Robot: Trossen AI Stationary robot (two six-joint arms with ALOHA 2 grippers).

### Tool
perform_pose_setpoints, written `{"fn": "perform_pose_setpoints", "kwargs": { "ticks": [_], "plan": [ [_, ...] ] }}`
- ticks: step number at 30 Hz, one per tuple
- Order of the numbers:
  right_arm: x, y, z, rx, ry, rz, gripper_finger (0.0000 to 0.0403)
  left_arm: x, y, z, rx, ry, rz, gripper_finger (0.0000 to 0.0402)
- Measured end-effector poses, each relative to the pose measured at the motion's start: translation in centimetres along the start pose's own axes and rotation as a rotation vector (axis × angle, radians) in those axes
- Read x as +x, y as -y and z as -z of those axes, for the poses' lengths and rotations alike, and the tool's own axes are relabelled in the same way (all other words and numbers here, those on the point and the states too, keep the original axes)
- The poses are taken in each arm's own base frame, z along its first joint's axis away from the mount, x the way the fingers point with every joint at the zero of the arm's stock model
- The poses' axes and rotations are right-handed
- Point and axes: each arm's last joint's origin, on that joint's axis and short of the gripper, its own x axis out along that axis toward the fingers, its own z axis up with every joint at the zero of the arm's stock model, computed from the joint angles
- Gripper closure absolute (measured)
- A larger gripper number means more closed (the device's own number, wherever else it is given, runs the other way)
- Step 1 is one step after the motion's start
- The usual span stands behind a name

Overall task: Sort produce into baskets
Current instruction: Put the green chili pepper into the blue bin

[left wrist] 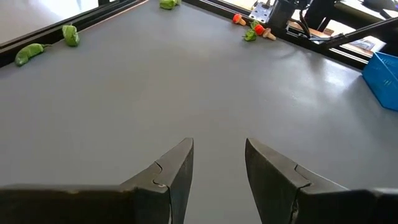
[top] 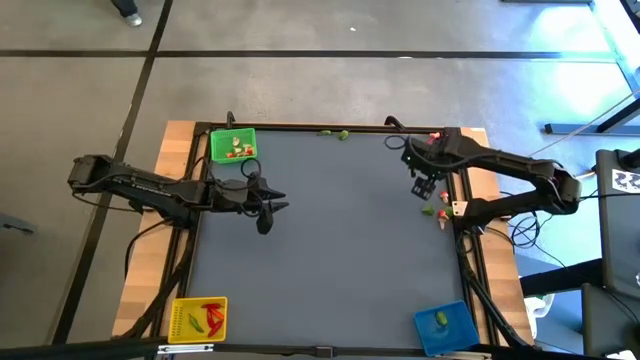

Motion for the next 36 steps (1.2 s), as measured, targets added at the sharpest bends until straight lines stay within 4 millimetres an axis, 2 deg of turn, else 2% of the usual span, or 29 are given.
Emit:
{"fn": "perform_pose_setpoints", "kwargs": {
  "ticks": [11,24,36],
  "plan": [
    [0.6,0.2,-0.1,0.001,-0.020,0.019,0.0114,0.0,-0.1,-0.1,0.000,0.021,-0.052,0.0261],
    [6.4,-2.0,1.7,0.018,-0.211,-0.191,0.0114,0.0,-0.2,-0.1,0.011,0.026,-0.065,0.0260],
    [9.1,-3.1,1.9,0.009,-0.323,-0.259,0.0114,0.0,-0.3,-0.1,0.001,0.037,-0.089,0.0260]
  ]
}}
